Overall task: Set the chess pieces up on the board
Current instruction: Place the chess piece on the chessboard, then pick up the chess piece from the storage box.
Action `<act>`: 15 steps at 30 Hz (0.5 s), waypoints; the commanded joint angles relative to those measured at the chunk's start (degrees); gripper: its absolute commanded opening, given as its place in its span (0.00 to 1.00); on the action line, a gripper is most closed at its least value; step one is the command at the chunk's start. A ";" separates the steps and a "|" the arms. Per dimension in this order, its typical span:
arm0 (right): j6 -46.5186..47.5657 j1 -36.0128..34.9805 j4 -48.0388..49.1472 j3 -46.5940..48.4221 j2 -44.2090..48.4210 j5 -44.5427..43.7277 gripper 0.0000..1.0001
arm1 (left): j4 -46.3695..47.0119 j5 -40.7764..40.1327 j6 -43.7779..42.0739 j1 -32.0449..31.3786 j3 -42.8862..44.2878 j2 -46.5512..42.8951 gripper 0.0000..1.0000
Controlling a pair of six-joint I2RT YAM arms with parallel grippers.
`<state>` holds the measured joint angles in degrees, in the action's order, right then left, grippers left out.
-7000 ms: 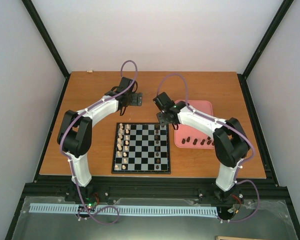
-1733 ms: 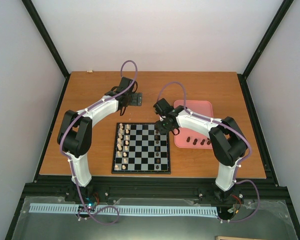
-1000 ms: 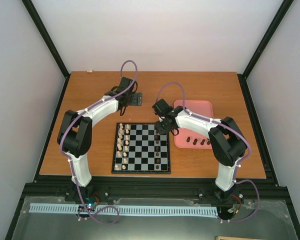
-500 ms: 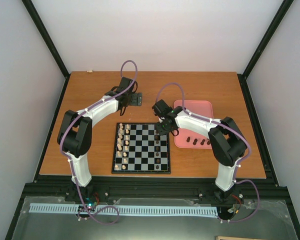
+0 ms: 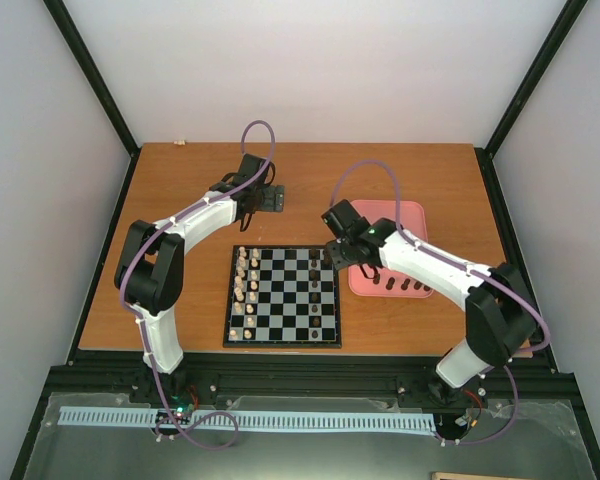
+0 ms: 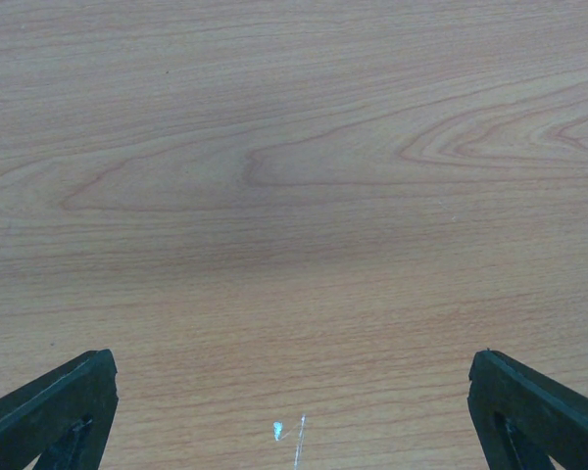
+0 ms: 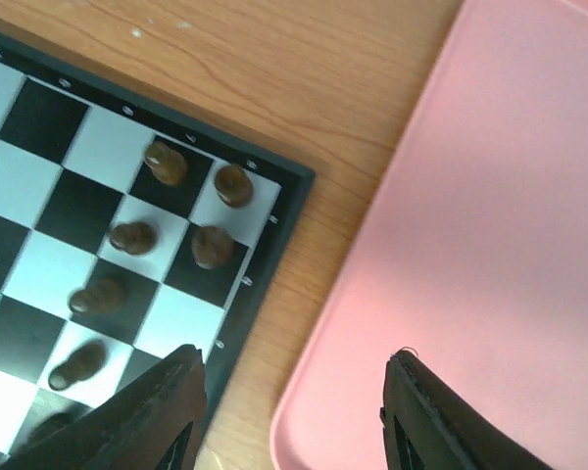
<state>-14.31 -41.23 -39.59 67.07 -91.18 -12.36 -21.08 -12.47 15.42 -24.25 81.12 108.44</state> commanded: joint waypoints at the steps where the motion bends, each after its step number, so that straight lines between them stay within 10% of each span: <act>1: -2.07 0.71 -1.80 -4.70 1.92 -3.89 0.52 | -0.58 -0.54 0.29 0.26 1.76 0.01 1.00; 15: -2.15 6.63 2.05 -12.39 2.42 -0.85 0.52 | -0.61 -0.63 0.31 0.26 1.80 0.26 1.00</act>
<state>-15.97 -36.47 -39.27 56.14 -89.08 -13.74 -21.08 -12.47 15.42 -24.25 81.12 108.44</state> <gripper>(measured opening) 0.525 0.998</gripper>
